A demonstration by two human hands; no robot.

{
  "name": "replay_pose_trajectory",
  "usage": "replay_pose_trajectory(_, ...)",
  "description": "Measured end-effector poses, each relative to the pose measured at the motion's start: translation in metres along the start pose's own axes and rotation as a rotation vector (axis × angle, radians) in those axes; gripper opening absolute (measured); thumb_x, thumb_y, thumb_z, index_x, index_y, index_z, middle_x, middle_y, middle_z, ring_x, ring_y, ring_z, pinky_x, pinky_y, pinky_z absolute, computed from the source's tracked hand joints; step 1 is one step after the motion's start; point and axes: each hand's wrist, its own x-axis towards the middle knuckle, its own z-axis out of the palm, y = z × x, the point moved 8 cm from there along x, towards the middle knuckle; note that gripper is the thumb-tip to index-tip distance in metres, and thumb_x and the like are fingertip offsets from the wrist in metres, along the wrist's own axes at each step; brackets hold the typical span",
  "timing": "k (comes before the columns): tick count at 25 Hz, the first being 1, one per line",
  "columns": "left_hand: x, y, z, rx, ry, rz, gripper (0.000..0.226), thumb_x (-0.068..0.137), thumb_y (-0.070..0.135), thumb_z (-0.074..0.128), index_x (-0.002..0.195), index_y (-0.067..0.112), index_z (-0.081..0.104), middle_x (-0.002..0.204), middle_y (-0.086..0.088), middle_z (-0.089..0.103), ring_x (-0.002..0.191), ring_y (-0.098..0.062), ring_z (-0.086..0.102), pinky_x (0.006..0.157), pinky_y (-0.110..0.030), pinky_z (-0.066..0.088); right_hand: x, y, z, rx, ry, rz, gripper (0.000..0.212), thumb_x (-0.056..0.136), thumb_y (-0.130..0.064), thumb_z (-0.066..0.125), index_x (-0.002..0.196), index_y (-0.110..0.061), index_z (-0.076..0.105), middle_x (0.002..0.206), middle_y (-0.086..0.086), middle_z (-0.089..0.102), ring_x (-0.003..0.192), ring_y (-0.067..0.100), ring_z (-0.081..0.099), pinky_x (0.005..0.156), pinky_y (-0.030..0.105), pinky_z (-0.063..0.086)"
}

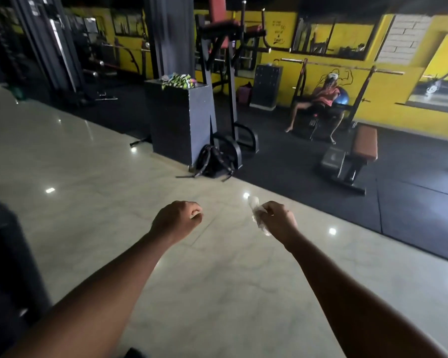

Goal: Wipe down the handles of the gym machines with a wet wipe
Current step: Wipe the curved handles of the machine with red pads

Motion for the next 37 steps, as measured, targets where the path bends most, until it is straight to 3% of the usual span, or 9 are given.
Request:
replay_pose_trajectory(2,0.045,0.016,0.000,-0.003,0.007,0.016,0.028,0.090,0.037,0.061,0.114,0.028,0.071,0.114,0.009,0.071,0.108,-0.015,0.065,0.087,-0.027,0.051,0.044,-0.004,-0.015,0.006,0.020,-0.019,0.016,0.089,-0.028,0.060,0.084,-0.015,0.069,0.079,0.003,0.071,0.077,0.024,0.065,0.068,0.033,0.052)
replay_pose_trajectory(6,0.163,0.035,0.018,-0.013,0.033,0.038,0.028,0.090,0.037,0.060,0.115,0.029,0.070,0.115,0.010,0.071,0.107,-0.013,0.065,0.088,-0.027,0.050,0.159,-0.008,-0.029,0.098,0.035,-0.028,0.016,0.088,-0.020,0.056,0.078,-0.017,0.068,0.070,-0.006,0.065,0.067,0.012,0.060,0.056,0.016,0.044)
replay_pose_trajectory(10,0.292,0.050,0.038,-0.006,0.036,0.075,0.030,0.091,0.039,0.058,0.117,0.030,0.069,0.116,0.008,0.071,0.107,-0.015,0.065,0.088,-0.028,0.050,0.291,-0.012,-0.040,0.129,0.069,-0.057,0.010,0.086,-0.021,0.061,0.089,-0.022,0.070,0.086,-0.004,0.070,0.084,0.016,0.064,0.073,0.031,0.051)
replay_pose_trajectory(13,0.399,0.073,0.038,0.016,0.040,0.123,0.031,0.091,0.038,0.058,0.120,0.029,0.068,0.114,0.007,0.072,0.105,-0.016,0.065,0.083,-0.028,0.050,0.395,-0.022,-0.053,0.175,0.071,-0.048,0.008,0.085,-0.023,0.062,0.085,-0.025,0.070,0.085,-0.003,0.070,0.083,0.018,0.066,0.075,0.037,0.056)
replay_pose_trajectory(21,0.677,0.137,0.059,0.090,0.167,0.213,0.022,0.093,0.039,0.058,0.107,0.028,0.072,0.094,0.008,0.073,0.088,-0.017,0.067,0.067,-0.025,0.046,0.673,-0.013,-0.099,0.300,0.137,-0.078,0.010,0.083,-0.031,0.062,0.081,-0.026,0.071,0.079,-0.004,0.073,0.078,0.016,0.071,0.071,0.036,0.059)
replay_pose_trajectory(26,0.857,0.200,0.097,0.097,0.247,0.190,0.020,0.092,0.037,0.057,0.102,0.026,0.072,0.096,0.004,0.073,0.090,-0.021,0.068,0.073,-0.032,0.054,0.859,0.009,-0.143,0.369,0.115,-0.127,0.016,0.086,-0.032,0.066,0.078,-0.018,0.070,0.077,0.002,0.073,0.078,0.023,0.070,0.068,0.039,0.057)
replay_pose_trajectory(30,0.998,0.276,0.101,0.073,0.343,0.176,0.022,0.093,0.037,0.057,0.105,0.027,0.072,0.095,0.005,0.074,0.087,-0.020,0.068,0.074,-0.035,0.056,1.017,0.001,-0.206,0.464,0.112,-0.180,0.010,0.089,-0.034,0.066,0.090,-0.024,0.067,0.084,-0.004,0.073,0.076,0.012,0.069,0.059,0.024,0.049)
replay_pose_trajectory(37,1.241,0.331,0.131,0.039,0.501,0.152,0.021,0.093,0.037,0.060,0.106,0.028,0.072,0.090,0.010,0.073,0.081,-0.014,0.069,0.070,-0.036,0.058,1.283,0.002,-0.242,0.556,0.056,-0.258,0.007,0.091,-0.026,0.065,0.096,-0.023,0.068,0.091,-0.004,0.073,0.083,0.014,0.070,0.070,0.031,0.060)
